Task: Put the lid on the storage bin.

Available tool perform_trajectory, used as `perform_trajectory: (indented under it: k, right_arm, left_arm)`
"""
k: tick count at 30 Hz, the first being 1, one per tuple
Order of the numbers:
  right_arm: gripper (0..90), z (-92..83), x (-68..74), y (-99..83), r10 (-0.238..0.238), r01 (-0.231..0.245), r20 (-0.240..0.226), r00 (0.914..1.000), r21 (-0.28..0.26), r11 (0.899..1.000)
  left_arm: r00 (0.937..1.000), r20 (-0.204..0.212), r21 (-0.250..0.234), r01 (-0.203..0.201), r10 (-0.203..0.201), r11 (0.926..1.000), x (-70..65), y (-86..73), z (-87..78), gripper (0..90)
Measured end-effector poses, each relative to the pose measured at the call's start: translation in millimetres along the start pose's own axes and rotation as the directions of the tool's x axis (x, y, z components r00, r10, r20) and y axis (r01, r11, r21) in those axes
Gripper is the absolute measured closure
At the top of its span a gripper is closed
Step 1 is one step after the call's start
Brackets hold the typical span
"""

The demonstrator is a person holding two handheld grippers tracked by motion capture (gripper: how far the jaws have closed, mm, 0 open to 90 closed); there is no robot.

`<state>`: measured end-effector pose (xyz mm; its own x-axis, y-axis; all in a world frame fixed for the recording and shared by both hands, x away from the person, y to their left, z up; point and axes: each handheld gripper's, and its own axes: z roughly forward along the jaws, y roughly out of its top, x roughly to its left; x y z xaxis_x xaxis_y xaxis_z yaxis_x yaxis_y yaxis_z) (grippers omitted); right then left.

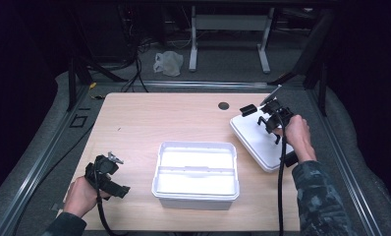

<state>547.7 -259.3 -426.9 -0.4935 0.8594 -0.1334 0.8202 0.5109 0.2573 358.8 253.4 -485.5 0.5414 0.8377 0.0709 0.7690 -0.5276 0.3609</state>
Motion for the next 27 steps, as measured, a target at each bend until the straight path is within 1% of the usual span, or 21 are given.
perform_trajectory:
  k: [1,2,4,7,10,11,12,13,14,15,16,17,19,20,21,22,24,25,26,27]
  right_arm:
    - [84.7,-9.3,-2.2,-3.0,-0.016,0.016,-0.004,0.9999,-0.013,1.0]
    - [84.7,-14.5,-3.2,-4.5,-0.022,0.022,-0.014,0.9997,-0.018,1.0]
    - [84.7,-23.8,-4.0,-7.2,-0.042,0.042,-0.018,0.9989,-0.025,0.999]
    - [84.7,-38.2,-2.6,-9.7,-0.079,0.079,-0.009,0.9968,-0.041,0.996]
    - [84.7,-55.3,-0.7,-10.5,-0.117,0.116,-0.017,0.993,-0.061,0.991]
    - [84.7,-55.3,-0.7,-10.5,-0.117,0.116,-0.017,0.993,-0.061,0.991]
    - [84.7,-61.9,-0.9,-10.7,-0.124,0.122,-0.037,0.9915,-0.069,0.99]
    - [84.7,-74.8,0.1,-11.2,-0.146,0.142,-0.042,0.9883,-0.094,0.985]
    - [84.7,-81.2,0.8,-11.2,-0.156,0.151,-0.043,0.9869,-0.102,0.983]
    - [84.7,-85.8,1.5,-11.3,-0.165,0.159,-0.048,0.9851,-0.109,0.981]
    - [84.7,-85.8,1.5,-11.3,-0.165,0.159,-0.048,0.9851,-0.109,0.981]
    - [84.7,-98.4,5.5,-11.4,-0.205,0.196,-0.059,0.977,-0.126,0.972]
    - [84.7,-108.6,11.8,-10.9,-0.243,0.232,-0.065,0.9679,-0.141,0.963]
    - [84.7,-108.6,11.8,-10.9,-0.243,0.232,-0.065,0.9679,-0.141,0.963]
    - [84.7,-118.2,19.1,-10.1,-0.284,0.27,-0.076,0.9557,-0.157,0.95]
    - [84.8,-122.4,23.1,-9.6,-0.307,0.29,-0.082,0.9483,-0.167,0.942]
    - [84.8,-129.1,28.6,-8.3,-0.342,0.317,-0.117,0.9325,-0.189,0.929]
    - [84.8,-133.6,34.1,-7.4,-0.371,0.343,-0.127,0.92,-0.2,0.918]
    - [84.8,-136.8,38.7,-6.5,-0.391,0.36,-0.13,0.9113,-0.208,0.909]
    - [84.8,-140.0,43.5,-5.4,-0.415,0.383,-0.136,0.8994,-0.213,0.899]
  left_arm:
    - [1.0,-0.001,0.002,-0.003,0.003,1.0,0.6,-0.1,-0.1,0.0]
    - [1.0,0.0,0.003,-0.005,0.005,1.0,0.8,-0.1,-0.1,0.0]
    - [1.0,0.002,0.004,-0.002,0.002,1.0,0.5,-0.2,-0.1,0.0]
    - [1.0,0.005,0.006,-0.002,0.002,1.0,0.5,-0.4,0.2,0.0]
    - [1.0,0.008,0.007,-0.002,0.002,1.0,0.8,-0.5,0.5,0.0]
    - [1.0,0.008,0.007,-0.002,0.002,1.0,0.8,-0.5,0.5,0.0]
    - [0.9999,0.011,0.006,0.001,-0.001,1.0,0.7,-0.6,1.0,0.0]
    - [0.9999,0.014,0.01,-0.004,0.004,0.9999,1.0,-0.8,1.2,0.0]
    - [0.9999,0.015,0.012,-0.003,0.003,0.9999,0.9,-0.8,1.3,0.0]
    - [0.9999,0.017,0.012,-0.004,0.004,0.9999,0.7,-0.8,1.5,0.0]
    - [0.9999,0.017,0.012,-0.004,0.004,0.9999,0.7,-0.8,1.5,0.0]
    - [0.9999,0.016,0.012,-0.004,0.004,0.9999,0.4,-0.7,1.7,0.0]
    - [0.9998,0.019,0.014,-0.007,0.007,0.9999,0.6,-0.7,1.8,0.0]
    - [0.9998,0.019,0.014,-0.007,0.007,0.9999,0.6,-0.7,1.8,0.0]
    - [0.9998,0.02,0.016,-0.008,0.008,0.9998,0.8,-0.9,1.9,0.0]
    - [0.9997,0.022,0.016,-0.007,0.006,0.9998,0.8,-1.0,2.0,0.0]
    - [0.9997,0.024,0.018,-0.008,0.007,0.9998,0.7,-1.1,2.1,0.0]
    - [0.9997,0.024,0.018,-0.008,0.007,0.9998,0.6,-1.1,2.0,0.0]
    - [0.9997,0.024,0.018,-0.008,0.007,0.9998,0.6,-1.1,2.0,0.0]
    - [0.9997,0.025,0.018,-0.008,0.007,0.9998,0.6,-1.2,2.1,0.0]
